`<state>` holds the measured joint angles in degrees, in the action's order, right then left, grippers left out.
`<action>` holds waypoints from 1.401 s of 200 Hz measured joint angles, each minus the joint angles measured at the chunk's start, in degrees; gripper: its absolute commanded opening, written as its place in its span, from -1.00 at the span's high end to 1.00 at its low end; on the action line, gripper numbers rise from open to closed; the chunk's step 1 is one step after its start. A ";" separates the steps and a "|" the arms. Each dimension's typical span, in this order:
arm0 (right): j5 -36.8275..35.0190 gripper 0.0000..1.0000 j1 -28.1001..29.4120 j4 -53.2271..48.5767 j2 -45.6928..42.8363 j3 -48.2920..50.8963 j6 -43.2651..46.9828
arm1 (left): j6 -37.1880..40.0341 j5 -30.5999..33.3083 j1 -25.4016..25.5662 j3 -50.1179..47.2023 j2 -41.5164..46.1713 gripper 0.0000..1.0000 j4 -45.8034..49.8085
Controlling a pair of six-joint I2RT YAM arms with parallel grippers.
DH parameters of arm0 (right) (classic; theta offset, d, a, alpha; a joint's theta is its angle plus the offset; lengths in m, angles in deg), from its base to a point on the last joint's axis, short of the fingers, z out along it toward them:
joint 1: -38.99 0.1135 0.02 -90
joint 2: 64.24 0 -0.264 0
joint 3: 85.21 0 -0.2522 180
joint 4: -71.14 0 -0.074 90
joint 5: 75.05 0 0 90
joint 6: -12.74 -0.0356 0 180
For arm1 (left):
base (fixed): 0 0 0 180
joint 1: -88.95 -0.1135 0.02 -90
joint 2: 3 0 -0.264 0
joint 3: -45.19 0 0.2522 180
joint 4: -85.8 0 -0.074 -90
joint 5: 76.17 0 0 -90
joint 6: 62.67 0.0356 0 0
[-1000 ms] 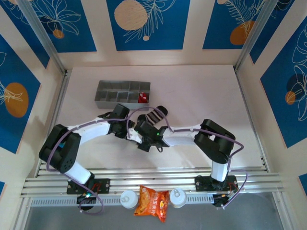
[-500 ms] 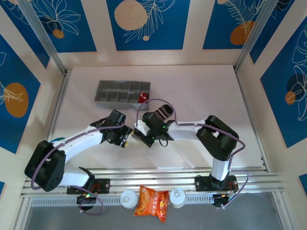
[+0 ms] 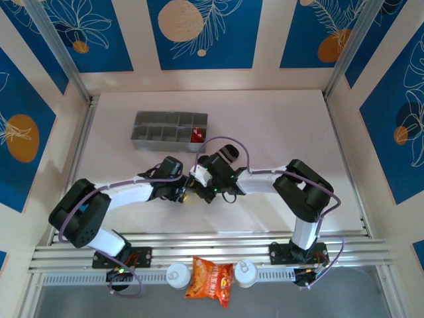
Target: Roll the socks
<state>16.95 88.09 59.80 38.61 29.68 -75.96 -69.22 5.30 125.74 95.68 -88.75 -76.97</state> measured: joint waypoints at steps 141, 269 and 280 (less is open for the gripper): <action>-15.58 -0.12 6.12 8.50 -9.73 12.68 3.45 | 5.20 -0.15 0.90 7.74 -7.06 0.76 4.24; -32.20 -0.19 12.13 11.61 -11.23 12.24 15.15 | 5.60 -0.68 1.38 7.80 -6.95 0.76 4.59; -31.87 -0.19 11.56 12.22 -10.69 11.87 15.15 | 5.53 -1.16 1.38 7.80 -6.88 0.77 4.74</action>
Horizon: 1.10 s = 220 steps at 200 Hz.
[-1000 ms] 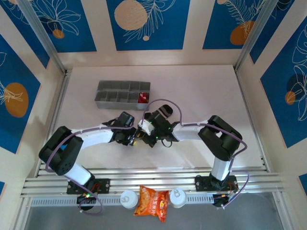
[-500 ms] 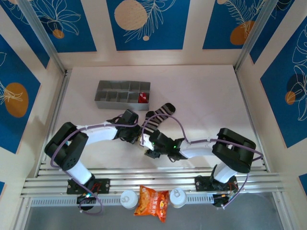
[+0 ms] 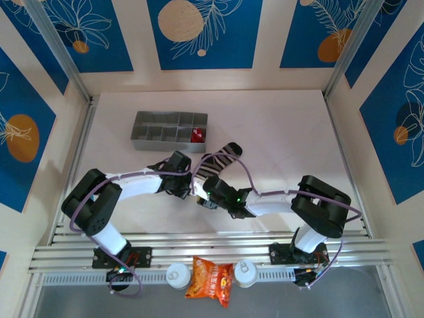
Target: Roll the socks
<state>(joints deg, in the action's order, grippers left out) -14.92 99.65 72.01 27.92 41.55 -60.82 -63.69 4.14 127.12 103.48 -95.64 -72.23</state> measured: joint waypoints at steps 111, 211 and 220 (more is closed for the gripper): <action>5.70 1.00 -0.79 1.22 6.86 -3.41 -3.02 | -5.73 -4.66 -0.55 -2.78 2.60 0.44 0.87; 8.85 1.00 -1.92 4.04 2.60 3.80 -20.04 | -5.64 -1.66 -1.68 -2.82 14.12 -0.49 11.58; 9.97 1.00 -2.64 4.90 2.25 4.50 -21.40 | -4.94 -1.68 -1.75 -2.73 13.92 -0.48 11.15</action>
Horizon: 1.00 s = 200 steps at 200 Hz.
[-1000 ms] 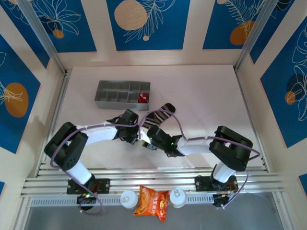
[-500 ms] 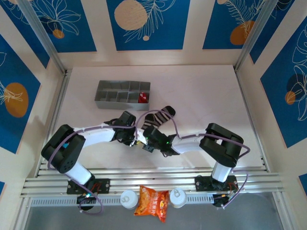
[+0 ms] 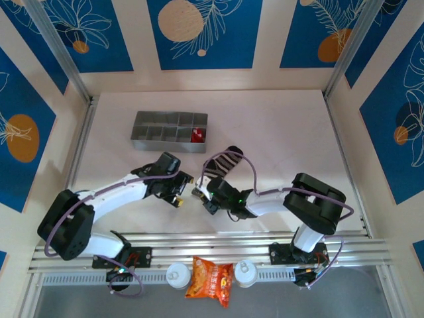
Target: Roll the socks
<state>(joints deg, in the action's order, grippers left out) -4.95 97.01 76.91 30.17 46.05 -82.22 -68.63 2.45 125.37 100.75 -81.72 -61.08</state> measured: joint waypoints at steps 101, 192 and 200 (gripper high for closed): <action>25.35 1.00 -13.73 7.85 -2.91 7.17 -9.97 | 4.20 -2.95 3.15 5.09 -12.26 -0.29 -9.38; 47.58 1.00 -25.40 2.67 0.81 4.28 -14.16 | 3.91 -3.98 6.88 9.66 -17.73 -0.14 -9.73; 49.05 1.00 -26.01 1.97 1.55 3.56 -14.49 | 3.67 -4.13 7.15 9.97 -18.69 -0.09 -9.75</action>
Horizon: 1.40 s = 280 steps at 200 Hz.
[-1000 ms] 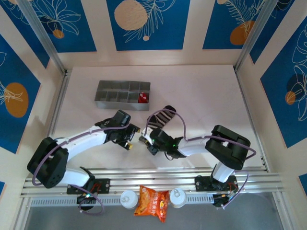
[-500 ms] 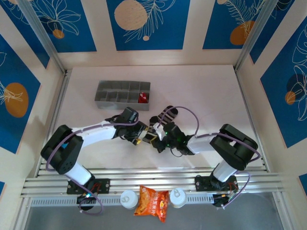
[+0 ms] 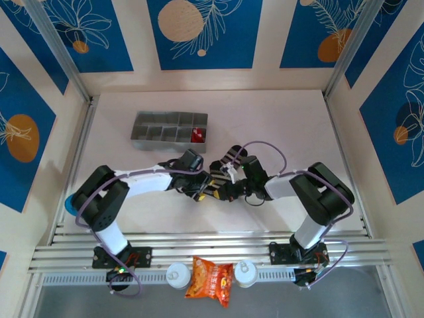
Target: Roll the socks
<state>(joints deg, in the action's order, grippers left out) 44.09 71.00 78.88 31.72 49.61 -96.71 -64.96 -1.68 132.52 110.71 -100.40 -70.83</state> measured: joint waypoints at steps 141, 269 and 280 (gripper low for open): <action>8.57 0.84 -1.51 -12.00 4.79 -7.74 0.92 | -5.22 -0.90 0.55 7.52 -4.63 0.90 12.92; -25.44 0.03 20.11 -9.88 -14.86 2.38 22.93 | -2.23 -2.97 -1.57 10.19 -4.79 0.96 27.41; -26.95 0.06 20.44 -9.73 -13.55 2.27 23.17 | -2.08 -3.23 -1.73 10.23 -4.87 0.96 27.47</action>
<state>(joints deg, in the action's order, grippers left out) 17.14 91.44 69.15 18.17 51.89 -73.54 -67.04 -4.91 130.79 120.94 -105.28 -43.36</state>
